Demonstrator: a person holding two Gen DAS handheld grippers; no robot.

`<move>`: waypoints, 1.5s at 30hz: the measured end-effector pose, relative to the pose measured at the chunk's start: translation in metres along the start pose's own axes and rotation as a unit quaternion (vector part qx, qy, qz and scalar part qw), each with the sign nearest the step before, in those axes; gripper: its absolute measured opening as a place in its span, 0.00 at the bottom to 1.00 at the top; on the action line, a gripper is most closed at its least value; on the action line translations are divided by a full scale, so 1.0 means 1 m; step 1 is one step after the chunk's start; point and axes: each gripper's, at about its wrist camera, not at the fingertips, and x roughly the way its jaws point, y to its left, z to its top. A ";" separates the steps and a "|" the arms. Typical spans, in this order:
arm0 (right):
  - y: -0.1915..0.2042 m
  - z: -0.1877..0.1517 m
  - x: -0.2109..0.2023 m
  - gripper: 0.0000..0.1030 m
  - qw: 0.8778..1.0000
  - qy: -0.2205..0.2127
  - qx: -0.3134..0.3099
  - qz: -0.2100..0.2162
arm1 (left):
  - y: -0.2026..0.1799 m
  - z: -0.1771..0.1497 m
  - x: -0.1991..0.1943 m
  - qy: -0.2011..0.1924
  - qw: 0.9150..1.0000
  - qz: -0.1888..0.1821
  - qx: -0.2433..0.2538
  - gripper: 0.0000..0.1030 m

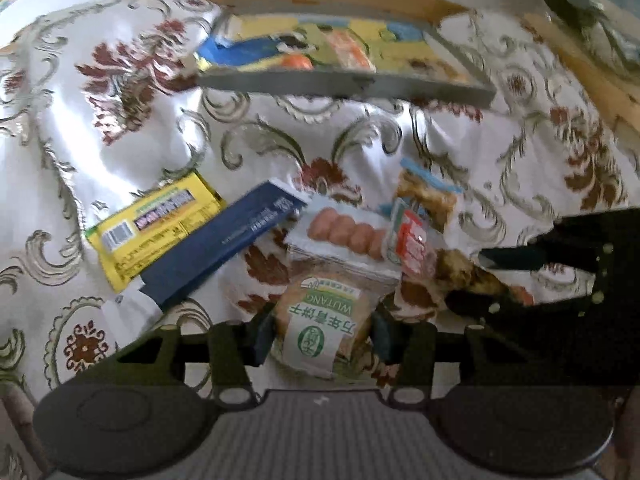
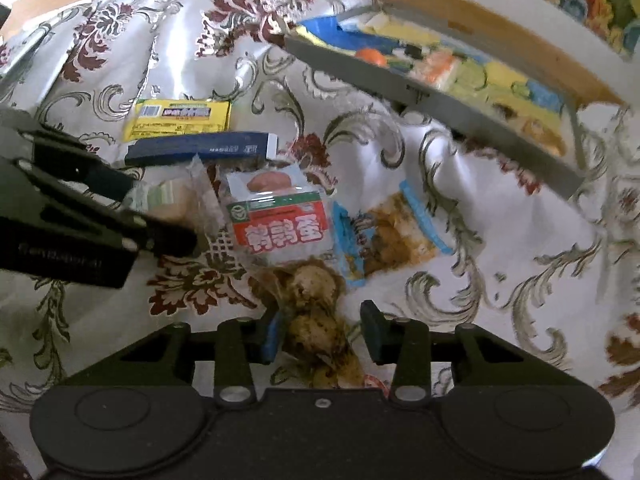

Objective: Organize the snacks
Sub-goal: 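Close the left gripper on the bread bun while the right grasps the quail-egg packet, then carry the bread bun and quail-egg packet over the frog tray with both tools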

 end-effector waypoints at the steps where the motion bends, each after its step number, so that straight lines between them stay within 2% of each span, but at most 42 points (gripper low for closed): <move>1: 0.001 0.000 -0.003 0.41 1.000 -0.008 -0.004 -0.006 | 0.000 0.000 -0.003 -0.010 1.000 0.001 -0.004 0.51; 7: -0.003 0.004 -0.020 0.40 0.998 -0.055 0.005 -0.031 | 0.004 0.006 -0.018 -0.062 0.998 0.007 -0.024 0.51; 15: -0.012 0.012 -0.032 0.40 0.991 -0.111 0.011 -0.071 | 0.006 0.025 -0.022 -0.087 0.995 0.016 -0.037 0.51; 23: -0.053 0.035 -0.034 0.40 0.974 -0.182 0.045 -0.126 | 0.003 0.088 -0.014 -0.115 0.992 0.019 -0.048 0.51; 30: -0.114 0.061 -0.020 0.40 0.950 -0.244 0.114 -0.156 | -0.023 0.152 0.013 -0.130 0.991 0.012 -0.038 0.51; 34: -0.151 0.072 -0.007 0.40 0.933 -0.277 0.169 -0.155 | -0.038 0.185 0.034 -0.136 0.990 0.012 -0.042 0.51; 37: -0.179 0.079 0.005 0.40 0.923 -0.294 0.209 -0.135 | -0.048 0.205 0.050 -0.134 0.990 0.010 -0.045 0.51; 43: -0.220 0.083 0.030 0.41 0.912 -0.274 0.293 -0.089 | -0.070 0.231 0.080 -0.125 0.991 0.011 -0.037 0.52; 45: -0.225 0.081 0.035 0.41 0.912 -0.265 0.302 -0.081 | -0.076 0.236 0.090 -0.117 0.992 0.013 -0.037 0.52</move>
